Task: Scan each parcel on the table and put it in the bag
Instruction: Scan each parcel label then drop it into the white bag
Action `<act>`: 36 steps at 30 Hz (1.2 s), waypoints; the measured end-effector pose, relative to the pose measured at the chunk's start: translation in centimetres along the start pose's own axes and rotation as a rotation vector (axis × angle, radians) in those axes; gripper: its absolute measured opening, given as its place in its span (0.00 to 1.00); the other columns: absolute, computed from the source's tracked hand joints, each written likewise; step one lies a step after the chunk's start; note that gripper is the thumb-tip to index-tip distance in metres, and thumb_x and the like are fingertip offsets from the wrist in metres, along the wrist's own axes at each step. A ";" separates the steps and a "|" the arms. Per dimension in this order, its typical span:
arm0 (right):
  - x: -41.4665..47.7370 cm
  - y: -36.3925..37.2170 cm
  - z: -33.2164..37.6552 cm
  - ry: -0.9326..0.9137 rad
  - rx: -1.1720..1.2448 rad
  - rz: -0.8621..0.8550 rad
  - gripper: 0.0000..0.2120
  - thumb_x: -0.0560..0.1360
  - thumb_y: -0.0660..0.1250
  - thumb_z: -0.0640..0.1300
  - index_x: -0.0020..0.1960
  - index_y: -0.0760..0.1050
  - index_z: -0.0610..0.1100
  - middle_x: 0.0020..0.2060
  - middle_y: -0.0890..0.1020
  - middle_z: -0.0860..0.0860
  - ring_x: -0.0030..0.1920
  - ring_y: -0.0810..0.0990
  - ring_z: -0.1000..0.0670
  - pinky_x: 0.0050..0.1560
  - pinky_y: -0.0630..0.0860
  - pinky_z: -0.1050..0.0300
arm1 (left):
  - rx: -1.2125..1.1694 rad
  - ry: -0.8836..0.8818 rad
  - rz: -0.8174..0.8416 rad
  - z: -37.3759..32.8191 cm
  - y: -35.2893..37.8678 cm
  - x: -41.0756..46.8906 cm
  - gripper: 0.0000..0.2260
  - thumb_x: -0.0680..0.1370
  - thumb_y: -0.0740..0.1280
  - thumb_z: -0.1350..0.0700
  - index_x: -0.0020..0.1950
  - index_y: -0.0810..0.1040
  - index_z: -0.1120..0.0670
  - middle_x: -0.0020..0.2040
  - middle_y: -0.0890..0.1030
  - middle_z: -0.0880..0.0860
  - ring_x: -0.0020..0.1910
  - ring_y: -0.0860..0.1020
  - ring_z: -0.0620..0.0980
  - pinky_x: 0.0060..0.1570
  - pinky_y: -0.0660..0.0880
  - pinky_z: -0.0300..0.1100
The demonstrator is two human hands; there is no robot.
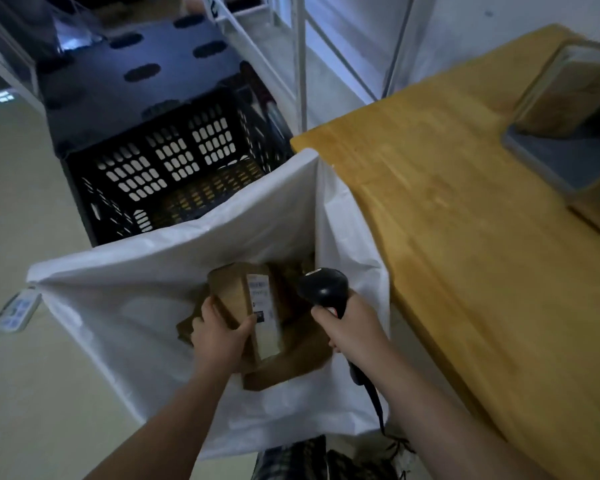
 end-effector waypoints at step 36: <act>8.4 11.5 -4.9 0.125 -0.025 0.138 0.10 0.76 0.67 0.50 0.55 0.72 0.47 0.35 0.79 0.50 0.34 0.80 0.51 0.44 0.80 0.51 | 1.169 0.620 0.116 2.0 4.6 9.2 0.34 0.67 0.73 0.43 0.69 0.71 0.55 0.67 0.70 0.58 0.61 0.66 0.63 0.54 0.70 0.59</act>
Point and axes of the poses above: each hand's wrist, its own x-axis towards the middle knuckle, its own y-axis out of the palm, z = x × y, the point moved 8 cm from there along x, towards the middle knuckle
